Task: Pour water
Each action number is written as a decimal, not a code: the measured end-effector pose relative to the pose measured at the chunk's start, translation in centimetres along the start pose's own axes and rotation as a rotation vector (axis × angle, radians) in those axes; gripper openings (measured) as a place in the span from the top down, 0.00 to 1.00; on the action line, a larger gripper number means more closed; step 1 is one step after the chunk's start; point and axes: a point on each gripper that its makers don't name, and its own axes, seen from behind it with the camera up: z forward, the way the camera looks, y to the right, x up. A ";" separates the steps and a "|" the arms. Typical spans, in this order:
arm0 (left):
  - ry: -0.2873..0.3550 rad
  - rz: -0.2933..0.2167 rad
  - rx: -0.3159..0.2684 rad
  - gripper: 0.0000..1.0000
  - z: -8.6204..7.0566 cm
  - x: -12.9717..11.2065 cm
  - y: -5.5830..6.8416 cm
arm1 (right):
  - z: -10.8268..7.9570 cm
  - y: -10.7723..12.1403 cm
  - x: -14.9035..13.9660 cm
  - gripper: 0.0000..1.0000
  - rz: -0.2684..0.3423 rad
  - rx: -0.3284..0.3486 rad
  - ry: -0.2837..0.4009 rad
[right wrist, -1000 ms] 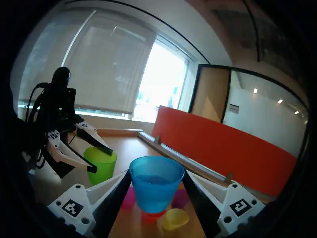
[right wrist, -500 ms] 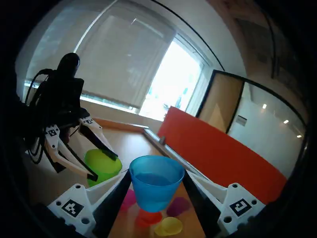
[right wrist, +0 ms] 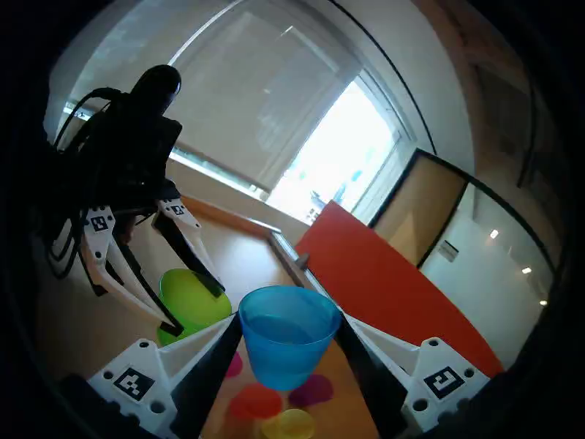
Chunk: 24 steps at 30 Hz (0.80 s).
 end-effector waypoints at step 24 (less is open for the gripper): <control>-0.004 0.000 -0.009 0.10 0.5 -0.1 -0.1 | 1.4 0.2 1.9 0.07 -0.219 0.035 -0.007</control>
